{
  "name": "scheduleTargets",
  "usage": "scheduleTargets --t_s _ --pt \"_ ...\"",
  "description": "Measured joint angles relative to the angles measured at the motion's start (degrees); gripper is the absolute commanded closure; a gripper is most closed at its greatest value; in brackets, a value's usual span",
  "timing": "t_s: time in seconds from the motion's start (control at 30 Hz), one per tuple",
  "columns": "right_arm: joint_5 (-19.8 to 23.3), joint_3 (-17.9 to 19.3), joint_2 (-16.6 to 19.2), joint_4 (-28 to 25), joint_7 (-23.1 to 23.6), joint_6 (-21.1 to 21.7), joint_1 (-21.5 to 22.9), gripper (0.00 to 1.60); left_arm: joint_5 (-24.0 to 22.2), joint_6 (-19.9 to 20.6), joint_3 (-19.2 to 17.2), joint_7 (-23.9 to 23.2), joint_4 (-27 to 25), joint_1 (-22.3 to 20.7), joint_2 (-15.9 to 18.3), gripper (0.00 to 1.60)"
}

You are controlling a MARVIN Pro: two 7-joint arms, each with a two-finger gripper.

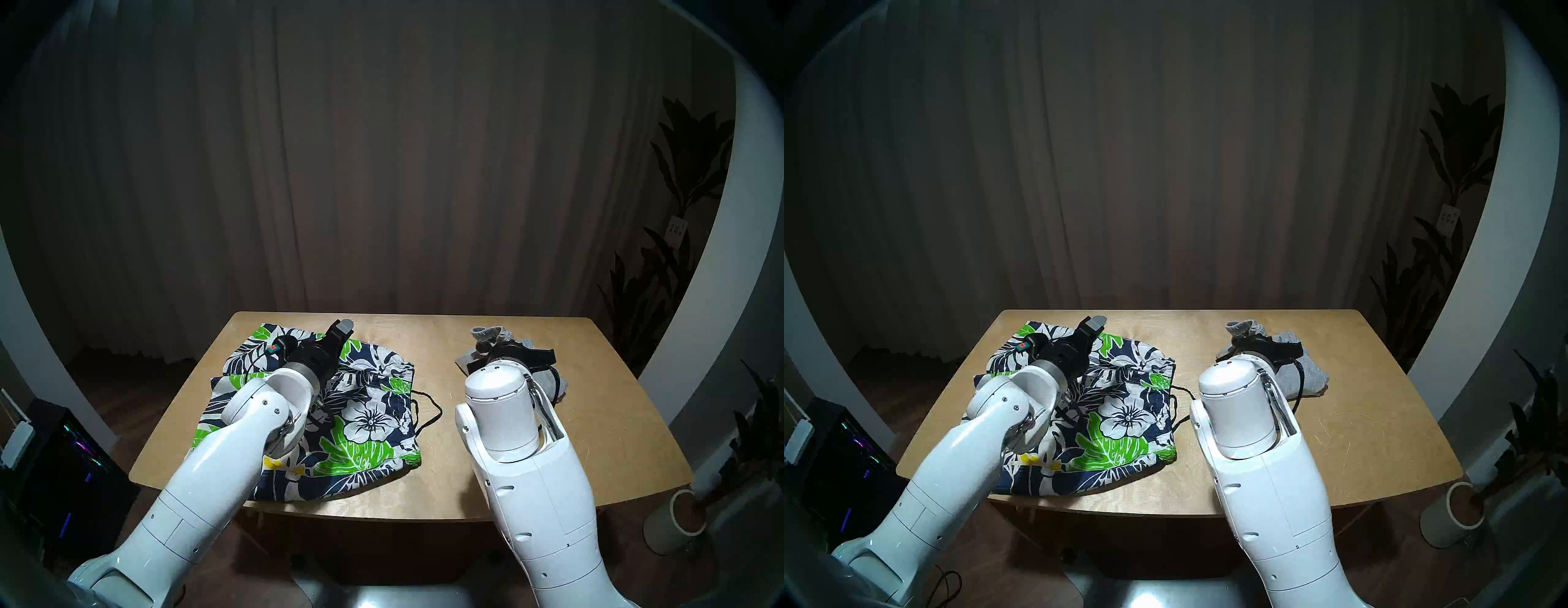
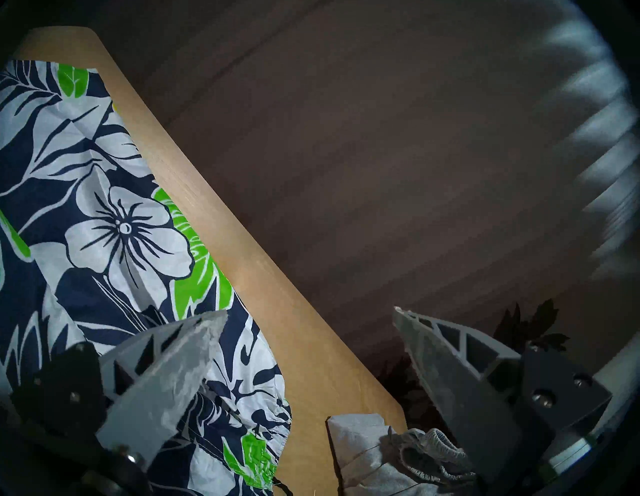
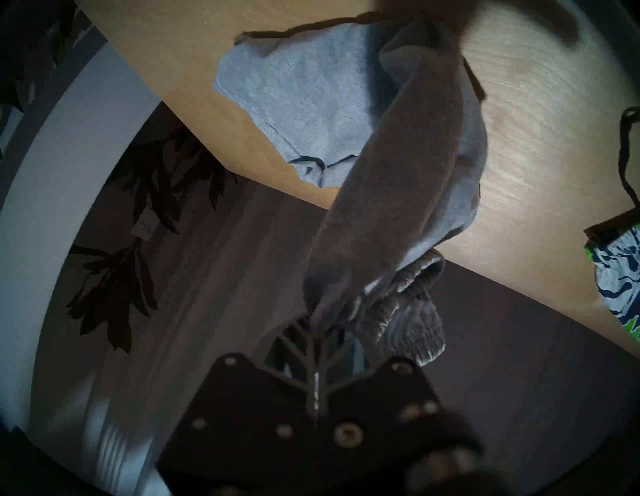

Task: Fold pants twice and stack them

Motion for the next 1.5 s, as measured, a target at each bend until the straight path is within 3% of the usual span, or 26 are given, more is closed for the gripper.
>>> scheduleTargets --t_s 0.2,0.7,0.97,1.03,1.1,1.13,1.23,1.27,1.3,1.33,1.4,1.5 --pt "0.0 4.2 -0.6 0.2 -1.6 2.1 -0.1 1.6 0.9 -0.3 1.6 1.0 0.8 -1.3 -1.3 0.0" --pt "0.0 13.6 -1.8 4.0 -12.1 9.7 1.4 1.6 3.7 -2.1 5.9 3.8 2.8 -3.7 -4.8 0.0" --pt "0.0 17.4 -1.7 6.1 -15.5 11.8 1.2 1.6 5.1 -3.2 7.8 5.2 3.6 -4.4 -6.4 0.0" --pt "0.0 18.3 -1.6 6.1 -16.0 12.0 0.7 1.36 5.3 -3.4 8.3 5.5 3.9 -4.7 -6.8 0.0" --pt "0.0 19.2 -1.6 6.0 -16.6 12.1 0.0 1.45 5.6 -3.6 8.8 5.7 4.2 -4.9 -7.2 0.0" --pt "0.0 19.8 -1.6 5.9 -16.9 12.2 -0.5 1.32 5.7 -3.7 9.0 5.7 4.4 -5.1 -7.5 0.0" --pt "0.0 20.8 -1.5 5.7 -17.5 12.4 -1.5 1.14 5.9 -3.8 9.5 5.7 5.0 -5.5 -8.0 0.0" --pt "0.0 21.1 -1.5 5.6 -17.6 12.5 -1.8 0.92 6.0 -3.9 9.7 5.7 5.2 -5.7 -8.1 0.0" --pt "0.0 21.5 -1.5 5.5 -17.9 12.6 -2.2 0.82 6.1 -3.9 9.9 5.7 5.5 -5.9 -8.3 0.0" --pt "0.0 21.7 -1.5 5.5 -18.0 12.7 -2.4 0.31 6.1 -3.9 10.0 5.7 5.6 -6.0 -8.4 0.0" --pt "0.0 22.3 -1.6 5.4 -18.3 12.9 -2.9 0.0 6.2 -3.9 10.2 5.6 6.0 -6.3 -8.7 0.0" --pt "0.0 23.0 -1.7 5.1 -18.5 13.0 -3.4 0.0 6.2 -3.9 10.3 5.6 6.4 -6.7 -9.0 0.0"
